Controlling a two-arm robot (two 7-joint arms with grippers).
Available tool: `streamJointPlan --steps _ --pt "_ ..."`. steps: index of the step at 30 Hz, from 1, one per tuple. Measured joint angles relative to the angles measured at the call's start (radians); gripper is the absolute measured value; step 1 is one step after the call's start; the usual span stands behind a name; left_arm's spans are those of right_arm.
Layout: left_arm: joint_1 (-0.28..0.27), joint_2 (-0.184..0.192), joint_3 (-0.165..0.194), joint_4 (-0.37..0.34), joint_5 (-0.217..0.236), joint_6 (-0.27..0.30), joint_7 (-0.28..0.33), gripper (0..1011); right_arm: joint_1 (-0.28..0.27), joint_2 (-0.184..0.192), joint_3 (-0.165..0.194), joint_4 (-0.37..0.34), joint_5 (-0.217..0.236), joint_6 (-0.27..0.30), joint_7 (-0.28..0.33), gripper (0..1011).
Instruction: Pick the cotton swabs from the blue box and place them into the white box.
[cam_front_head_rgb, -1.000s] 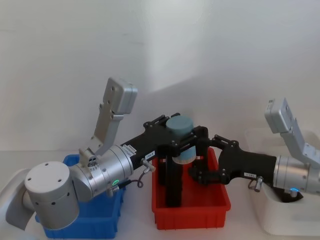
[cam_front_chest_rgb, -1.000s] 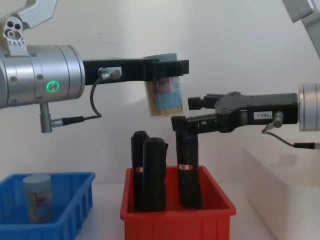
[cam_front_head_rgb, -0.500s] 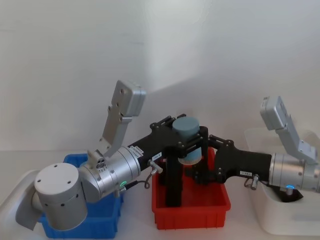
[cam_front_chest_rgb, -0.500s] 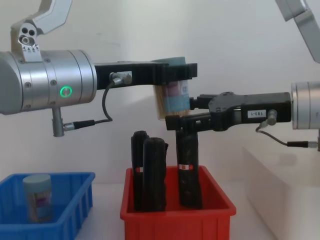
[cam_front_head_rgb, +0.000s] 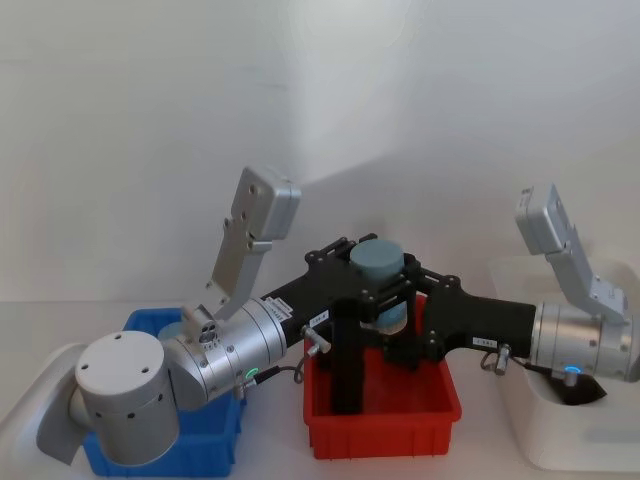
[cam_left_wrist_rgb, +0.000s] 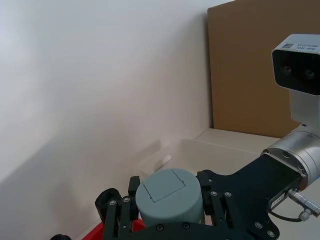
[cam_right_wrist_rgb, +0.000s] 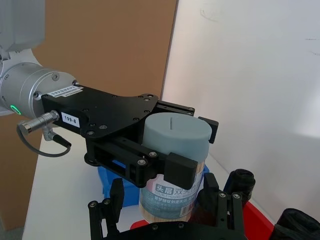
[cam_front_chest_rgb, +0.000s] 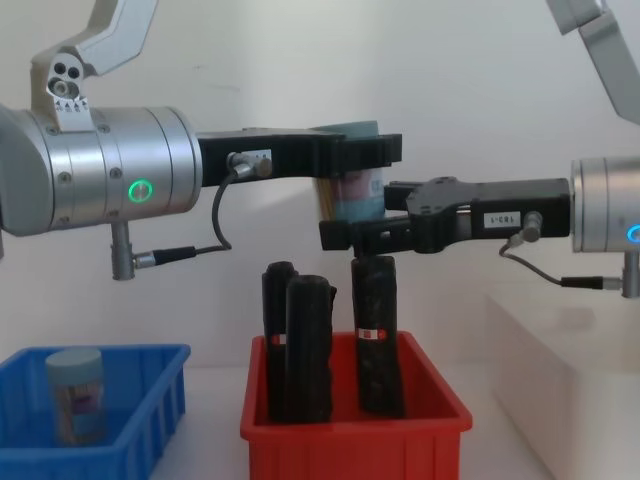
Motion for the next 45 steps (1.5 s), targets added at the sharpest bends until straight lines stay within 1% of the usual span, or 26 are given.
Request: streamJointPlan --steps 10,11,14,15,18,19,21,23,37,38,40,42,45 --pt "0.003 0.002 0.001 -0.003 -0.001 -0.001 0.001 706 0.005 -0.002 -0.005 0.005 0.010 -0.001 -0.006 993" --pt "0.003 0.002 0.001 -0.003 -0.001 -0.001 0.001 706 0.006 -0.002 -0.006 0.006 0.011 -0.001 -0.006 963" --pt "0.003 0.003 0.002 -0.004 -0.002 -0.001 0.001 706 0.007 -0.003 -0.007 0.007 0.013 -0.001 -0.007 927" --pt "0.003 0.003 0.002 -0.004 -0.002 -0.001 0.001 706 0.007 -0.003 -0.007 0.007 0.013 -0.002 -0.008 883" --pt "0.004 0.003 0.002 -0.004 -0.003 -0.002 0.001 706 0.007 -0.003 -0.007 0.007 0.014 -0.002 -0.008 828" --pt "0.004 0.003 0.002 -0.004 -0.003 -0.002 0.001 706 0.007 -0.003 -0.008 0.008 0.015 -0.002 -0.008 775" --pt "0.004 0.003 0.002 -0.004 -0.003 -0.002 0.001 706 0.007 -0.003 -0.008 0.008 0.015 -0.002 -0.009 735" --pt "0.004 0.003 0.002 -0.005 -0.003 -0.002 0.001 706 0.008 -0.003 -0.008 0.008 0.016 -0.002 -0.010 672" --pt "0.005 0.004 0.002 -0.005 -0.005 -0.002 0.001 705 0.009 -0.004 -0.009 0.009 0.018 -0.002 -0.009 664" --pt "0.005 0.004 0.002 -0.005 -0.005 -0.002 0.001 712 0.009 -0.004 -0.009 0.009 0.018 -0.002 -0.009 664" --pt "0.005 0.004 0.002 -0.005 -0.005 -0.002 0.001 757 0.009 -0.004 -0.009 0.009 0.018 -0.002 -0.009 662" --pt "0.005 0.004 0.002 -0.005 -0.005 -0.002 0.001 825 0.009 -0.004 -0.009 0.009 0.018 -0.002 -0.009 662" --pt "0.005 0.004 0.002 -0.005 -0.005 -0.002 0.001 901 0.009 -0.004 -0.009 0.009 0.018 -0.002 -0.009 662"
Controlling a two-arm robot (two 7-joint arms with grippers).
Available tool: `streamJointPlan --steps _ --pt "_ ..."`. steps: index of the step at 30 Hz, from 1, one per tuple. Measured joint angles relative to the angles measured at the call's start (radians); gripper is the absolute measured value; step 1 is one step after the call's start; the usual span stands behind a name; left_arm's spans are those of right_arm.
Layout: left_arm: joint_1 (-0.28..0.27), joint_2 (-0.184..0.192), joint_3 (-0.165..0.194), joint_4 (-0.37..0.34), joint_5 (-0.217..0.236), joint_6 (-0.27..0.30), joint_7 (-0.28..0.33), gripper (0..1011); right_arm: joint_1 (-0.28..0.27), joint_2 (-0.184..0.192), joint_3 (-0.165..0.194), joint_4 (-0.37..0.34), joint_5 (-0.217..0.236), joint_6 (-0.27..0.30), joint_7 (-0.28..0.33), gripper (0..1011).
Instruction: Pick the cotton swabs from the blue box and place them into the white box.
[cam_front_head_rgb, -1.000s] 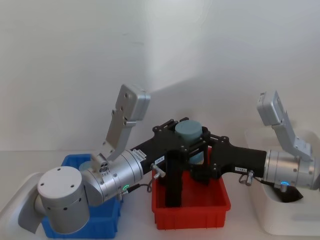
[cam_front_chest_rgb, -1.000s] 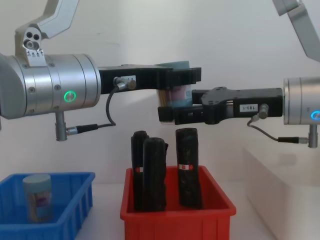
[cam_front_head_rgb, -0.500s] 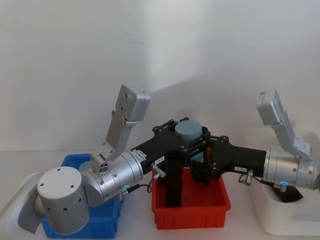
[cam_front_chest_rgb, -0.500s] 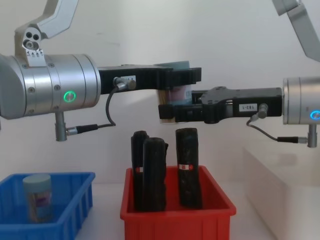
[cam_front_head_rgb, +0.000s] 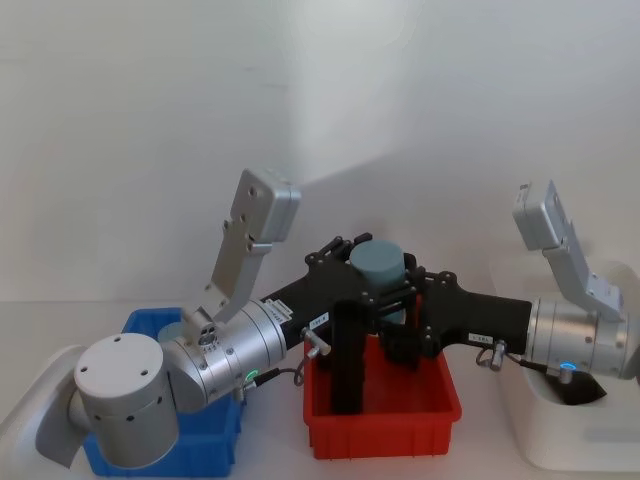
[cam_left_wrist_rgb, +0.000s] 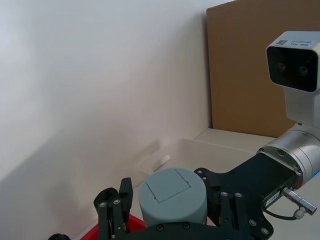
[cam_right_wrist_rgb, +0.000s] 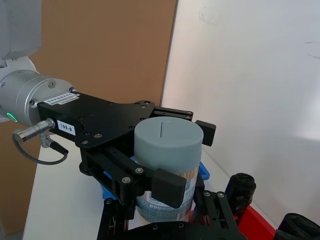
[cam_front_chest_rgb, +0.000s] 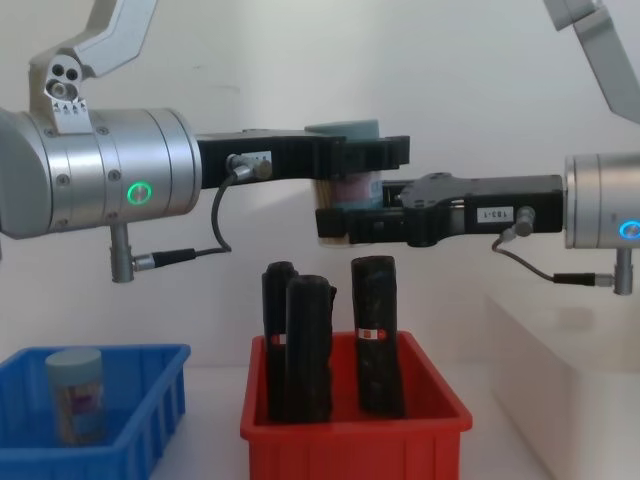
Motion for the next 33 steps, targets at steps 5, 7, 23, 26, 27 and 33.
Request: streamJointPlan --steps 5,7,23,26,27,33 --pt "0.000 0.000 0.000 0.000 0.000 0.000 0.000 1003 0.000 0.001 0.000 0.000 0.000 0.000 -0.001 661" --pt "0.000 0.000 0.000 0.000 0.000 0.000 0.000 999 0.000 0.001 0.000 0.000 -0.001 0.000 -0.002 661" --pt "0.000 0.000 0.000 0.000 0.000 0.000 0.000 1000 -0.050 0.048 0.019 -0.071 -0.028 0.028 -0.114 661" --pt "0.000 0.000 0.000 0.000 0.000 0.000 0.000 1000 -0.073 0.068 0.028 -0.103 -0.034 0.041 -0.156 660" --pt "0.000 0.000 0.000 0.000 0.000 0.000 0.000 1000 -0.073 0.068 0.028 -0.103 -0.034 0.041 -0.156 660" --pt "0.000 0.000 0.000 0.000 0.000 0.000 0.000 999 -0.114 0.099 0.044 -0.158 -0.041 0.060 -0.234 660"
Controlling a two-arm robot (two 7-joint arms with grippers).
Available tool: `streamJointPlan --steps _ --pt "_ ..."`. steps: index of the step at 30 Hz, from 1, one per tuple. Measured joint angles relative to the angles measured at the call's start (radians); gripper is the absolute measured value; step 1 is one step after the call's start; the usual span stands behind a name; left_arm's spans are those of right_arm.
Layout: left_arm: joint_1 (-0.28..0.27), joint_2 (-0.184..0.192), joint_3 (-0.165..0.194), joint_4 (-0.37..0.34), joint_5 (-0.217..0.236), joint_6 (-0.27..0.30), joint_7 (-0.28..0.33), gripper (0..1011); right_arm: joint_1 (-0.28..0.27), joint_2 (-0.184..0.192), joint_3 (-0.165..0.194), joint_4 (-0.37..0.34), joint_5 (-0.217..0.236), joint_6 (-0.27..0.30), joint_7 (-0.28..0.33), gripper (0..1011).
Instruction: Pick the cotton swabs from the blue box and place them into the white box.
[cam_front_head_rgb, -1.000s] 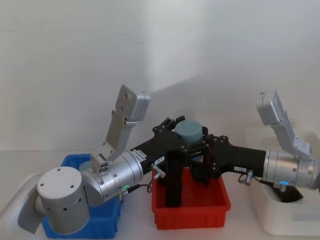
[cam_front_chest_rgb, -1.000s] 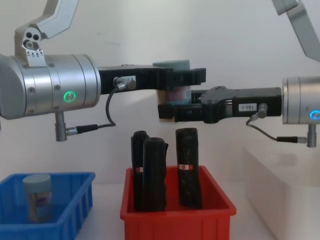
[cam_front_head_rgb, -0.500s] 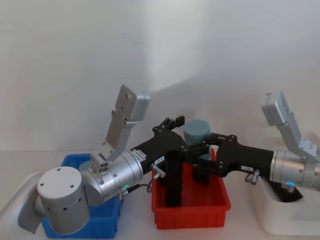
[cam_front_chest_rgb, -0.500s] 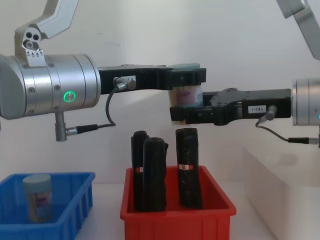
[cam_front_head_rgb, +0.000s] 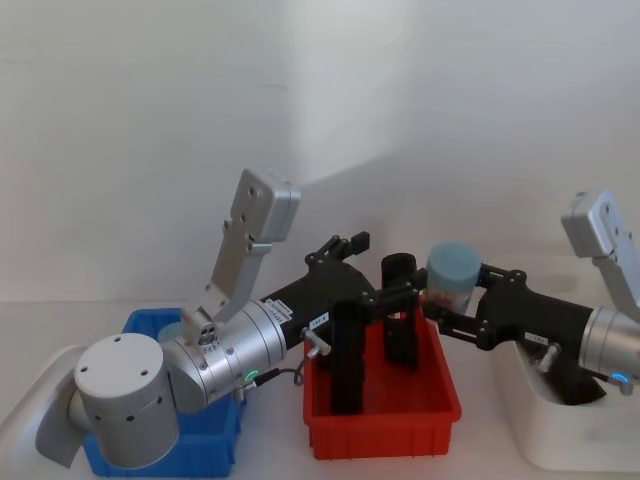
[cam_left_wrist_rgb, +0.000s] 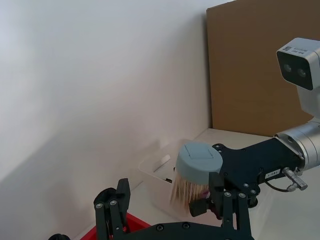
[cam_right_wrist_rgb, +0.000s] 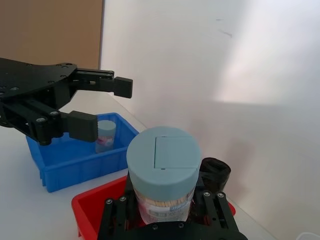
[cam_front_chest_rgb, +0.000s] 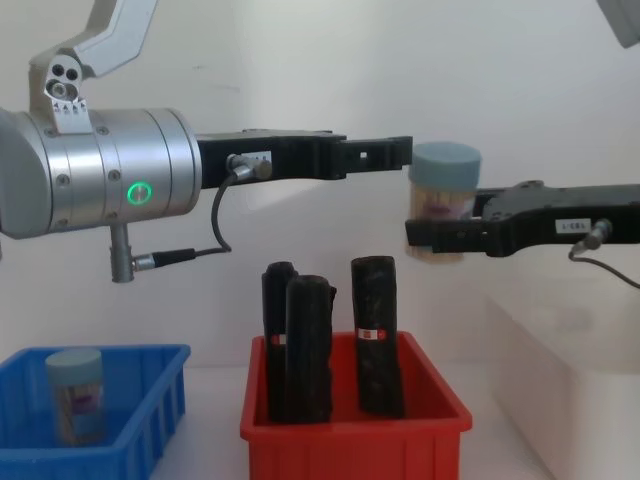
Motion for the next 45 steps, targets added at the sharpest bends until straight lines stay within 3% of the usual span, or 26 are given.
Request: streamJointPlan --steps 26,28,45 --pt "0.000 0.000 0.000 0.000 0.000 0.000 0.000 1000 -0.188 0.113 0.057 -0.215 -0.006 0.044 -0.397 660" --pt "0.000 0.000 0.000 0.000 0.000 0.000 0.000 1000 -0.213 0.126 0.065 -0.238 -0.004 0.048 -0.448 660" --pt "0.000 0.000 0.000 0.000 0.000 0.000 0.000 1000 -0.329 0.185 0.115 -0.280 0.038 0.069 -0.687 660"
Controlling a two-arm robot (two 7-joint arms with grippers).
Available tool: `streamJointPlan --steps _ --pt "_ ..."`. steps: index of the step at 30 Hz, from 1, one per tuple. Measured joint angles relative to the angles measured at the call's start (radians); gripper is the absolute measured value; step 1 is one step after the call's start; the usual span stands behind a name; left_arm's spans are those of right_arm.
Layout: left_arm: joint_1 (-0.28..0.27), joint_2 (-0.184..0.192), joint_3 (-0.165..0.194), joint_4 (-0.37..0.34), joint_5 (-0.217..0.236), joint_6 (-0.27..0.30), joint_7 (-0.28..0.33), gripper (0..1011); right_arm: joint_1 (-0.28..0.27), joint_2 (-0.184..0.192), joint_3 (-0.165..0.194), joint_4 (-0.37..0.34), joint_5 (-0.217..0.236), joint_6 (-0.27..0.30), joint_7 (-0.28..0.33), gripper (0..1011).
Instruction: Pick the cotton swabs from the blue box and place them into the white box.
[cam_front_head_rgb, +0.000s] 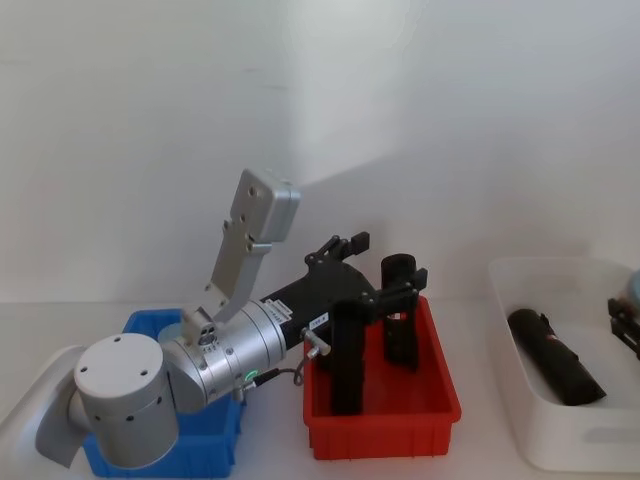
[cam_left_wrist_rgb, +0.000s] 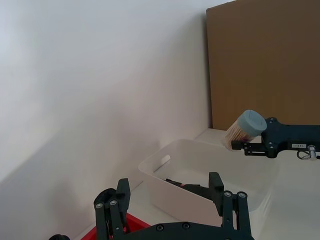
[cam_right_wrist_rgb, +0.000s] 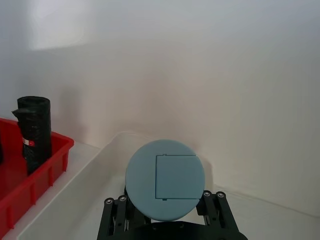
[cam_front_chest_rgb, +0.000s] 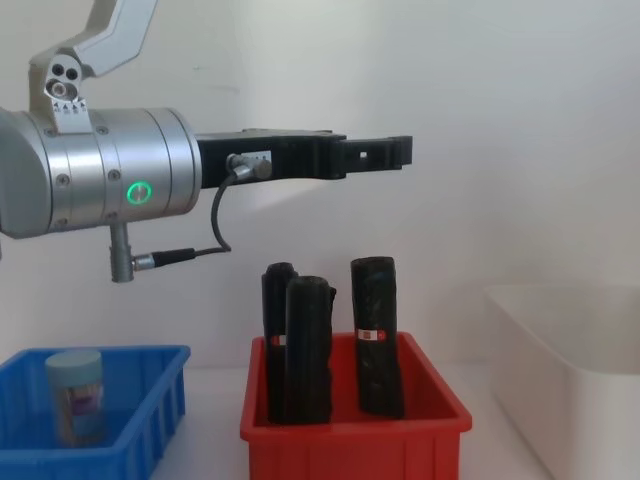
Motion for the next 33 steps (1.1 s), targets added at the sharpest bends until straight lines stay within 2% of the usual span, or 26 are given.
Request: streamJointPlan --steps 7,12,18,33 --pt "0.000 0.000 0.000 0.000 0.000 0.000 0.000 1000 -0.010 0.009 0.016 0.042 0.029 0.020 -0.031 660" --pt "0.000 0.000 0.000 0.000 0.000 0.000 0.000 999 0.002 0.010 0.021 0.079 0.036 0.027 -0.013 660" --pt "0.000 0.000 0.000 0.000 0.000 0.000 0.000 1000 0.031 0.006 0.021 0.122 0.031 0.025 0.036 660" --pt "0.000 0.000 0.000 0.000 0.000 0.000 0.000 1000 0.162 -0.031 -0.006 0.242 -0.031 -0.023 0.234 660"
